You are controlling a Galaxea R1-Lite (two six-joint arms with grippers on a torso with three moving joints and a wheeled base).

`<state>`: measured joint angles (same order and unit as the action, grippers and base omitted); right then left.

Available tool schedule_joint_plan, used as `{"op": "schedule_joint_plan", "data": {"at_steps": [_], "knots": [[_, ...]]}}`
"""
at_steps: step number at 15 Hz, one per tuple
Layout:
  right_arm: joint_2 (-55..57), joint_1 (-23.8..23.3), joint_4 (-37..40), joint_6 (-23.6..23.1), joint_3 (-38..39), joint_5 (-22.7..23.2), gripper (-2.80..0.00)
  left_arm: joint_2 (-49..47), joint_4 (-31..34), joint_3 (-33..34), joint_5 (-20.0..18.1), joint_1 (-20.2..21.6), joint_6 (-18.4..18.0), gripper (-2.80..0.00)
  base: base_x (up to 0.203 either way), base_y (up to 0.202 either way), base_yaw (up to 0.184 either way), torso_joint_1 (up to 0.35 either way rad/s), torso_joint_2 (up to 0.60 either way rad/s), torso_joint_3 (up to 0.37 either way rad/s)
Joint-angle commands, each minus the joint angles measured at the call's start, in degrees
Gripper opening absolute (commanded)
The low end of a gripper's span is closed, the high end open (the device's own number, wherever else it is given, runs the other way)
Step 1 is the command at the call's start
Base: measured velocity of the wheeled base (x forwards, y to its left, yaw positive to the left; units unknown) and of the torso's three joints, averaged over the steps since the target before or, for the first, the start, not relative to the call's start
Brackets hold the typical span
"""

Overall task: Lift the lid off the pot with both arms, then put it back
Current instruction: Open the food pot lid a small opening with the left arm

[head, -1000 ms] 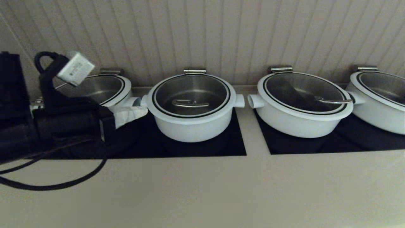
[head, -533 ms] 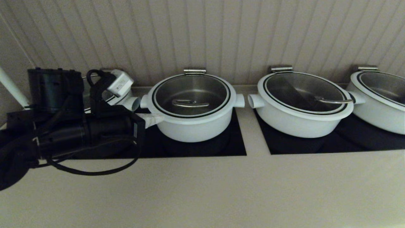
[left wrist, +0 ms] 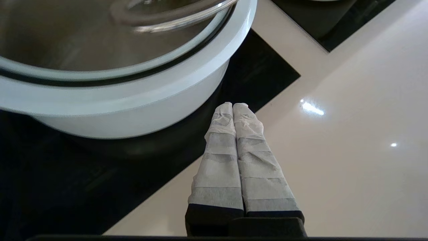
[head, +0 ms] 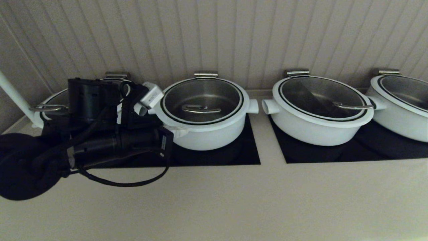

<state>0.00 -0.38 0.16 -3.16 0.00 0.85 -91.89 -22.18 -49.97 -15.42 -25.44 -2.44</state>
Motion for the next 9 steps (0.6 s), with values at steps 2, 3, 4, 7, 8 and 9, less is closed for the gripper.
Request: {"op": "schedule_joint_plan", "data": {"at_steps": [2,3,4,7,8,9], "knots": [[0.09,0.03,0.02,-0.09,0.00,0.03,-2.80,-1.71,-0.15,-1.88,1.08,-1.46,0.23,-2.80,0.000,0.000,0.000,0.000,0.00,0.000],[0.09,-0.05,0.02,-0.09,0.00,0.03,-2.80,-2.06,-0.15,-2.15,1.27,-1.72,0.56,-2.80,0.000,0.000,0.000,0.000,0.00,0.000],[0.09,0.00,0.02,-0.09,0.00,0.03,-2.80,-2.15,-0.15,-2.15,1.27,-1.72,0.85,-2.80,0.000,0.000,0.000,0.000,0.00,0.000],[0.09,-0.03,0.02,-0.18,0.00,0.03,-2.80,-3.21,-0.15,-2.30,2.12,-1.72,1.03,-2.80,0.000,0.000,0.000,0.000,0.00,0.000],[0.09,0.03,0.02,-0.18,0.00,0.03,-2.80,-3.75,-0.20,-2.55,3.11,-1.80,0.98,-2.80,0.000,0.000,0.000,0.000,0.00,0.000],[0.09,-0.05,0.02,-0.18,0.00,0.03,-2.80,-4.32,-0.23,-2.95,4.03,-1.81,0.99,-2.80,0.000,0.000,0.000,0.000,0.00,0.000]]}}
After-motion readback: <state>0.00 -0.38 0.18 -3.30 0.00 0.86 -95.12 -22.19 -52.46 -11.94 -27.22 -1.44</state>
